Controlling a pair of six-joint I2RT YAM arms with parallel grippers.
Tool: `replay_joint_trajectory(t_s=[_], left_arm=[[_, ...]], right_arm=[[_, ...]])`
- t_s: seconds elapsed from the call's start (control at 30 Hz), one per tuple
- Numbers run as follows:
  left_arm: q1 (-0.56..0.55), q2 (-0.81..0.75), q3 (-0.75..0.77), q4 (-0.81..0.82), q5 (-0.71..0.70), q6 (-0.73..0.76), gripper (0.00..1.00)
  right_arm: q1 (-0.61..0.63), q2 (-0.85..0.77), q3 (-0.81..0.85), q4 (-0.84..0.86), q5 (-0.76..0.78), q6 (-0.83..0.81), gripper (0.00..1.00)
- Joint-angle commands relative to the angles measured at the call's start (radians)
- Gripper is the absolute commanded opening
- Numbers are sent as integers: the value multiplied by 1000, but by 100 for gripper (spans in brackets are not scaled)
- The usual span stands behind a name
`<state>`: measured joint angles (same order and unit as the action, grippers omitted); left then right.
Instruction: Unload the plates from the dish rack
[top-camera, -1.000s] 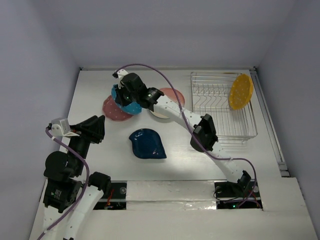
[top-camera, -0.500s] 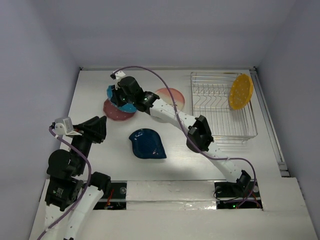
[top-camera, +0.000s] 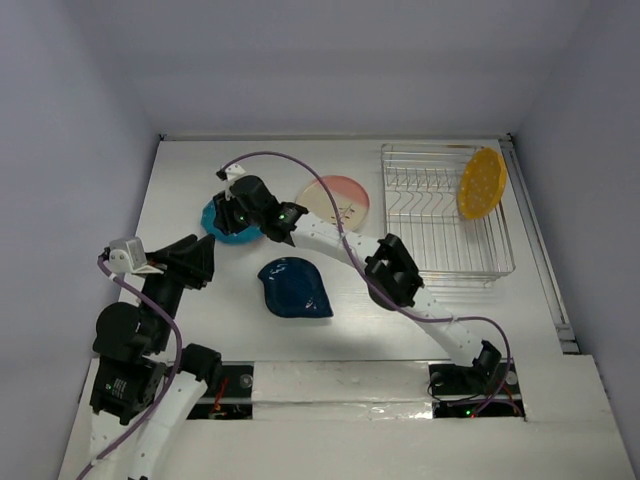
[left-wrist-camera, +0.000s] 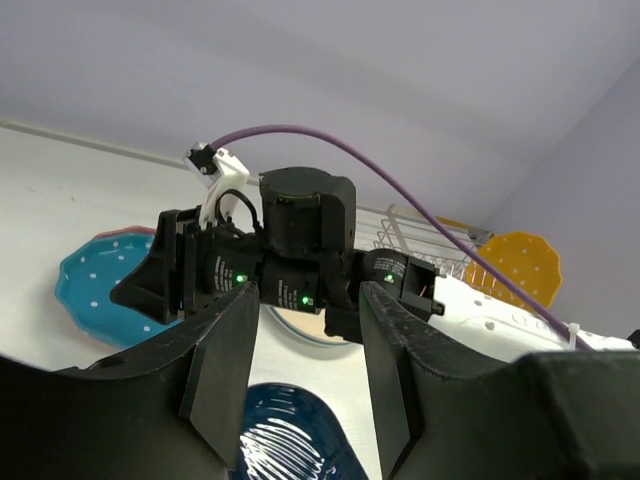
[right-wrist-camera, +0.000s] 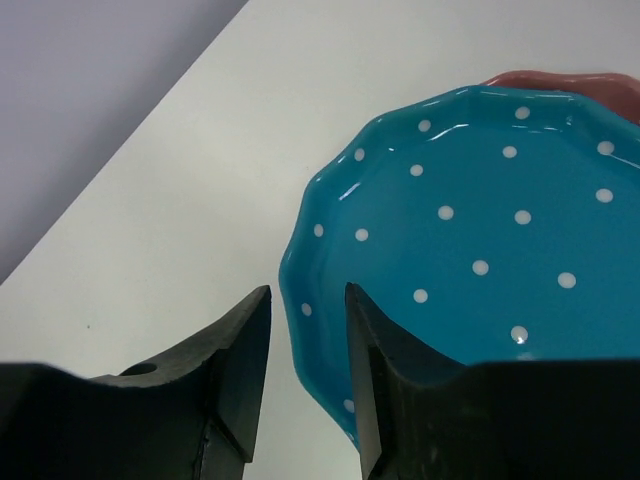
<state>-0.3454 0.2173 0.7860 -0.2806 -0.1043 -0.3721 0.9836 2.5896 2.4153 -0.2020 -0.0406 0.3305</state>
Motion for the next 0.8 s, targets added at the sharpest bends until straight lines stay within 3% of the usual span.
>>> replay_joint_trajectory(t_s=[0.0, 0.17, 0.33, 0.37, 0.43, 0.47, 0.53, 0.6, 0.77], left_arm=[[2, -9, -22, 35, 21, -1, 42], [2, -12, -37, 41, 23, -8, 42], [2, 5, -37, 54, 31, -7, 42], [2, 8, -39, 55, 32, -7, 42], [2, 8, -50, 63, 43, -5, 42], [2, 7, -56, 67, 49, -4, 42], [2, 11, -71, 80, 78, -1, 42], [2, 37, -74, 75, 100, 5, 37], [2, 53, -88, 87, 199, 18, 21]], right_arm=[[4, -38, -16, 59, 28, 27, 42], [4, -144, -165, 141, 34, 35, 43], [-5, -299, -228, 112, 244, 9, 44], [-14, -395, -272, 121, 278, 8, 44], [-63, -521, -489, 194, 333, 43, 11], [-89, -662, -572, 237, 335, 62, 0], [-176, -806, -818, 292, 347, 100, 0], [-247, -1002, -963, 291, 419, 108, 0], [-566, -1288, -1268, 89, 610, 114, 0]])
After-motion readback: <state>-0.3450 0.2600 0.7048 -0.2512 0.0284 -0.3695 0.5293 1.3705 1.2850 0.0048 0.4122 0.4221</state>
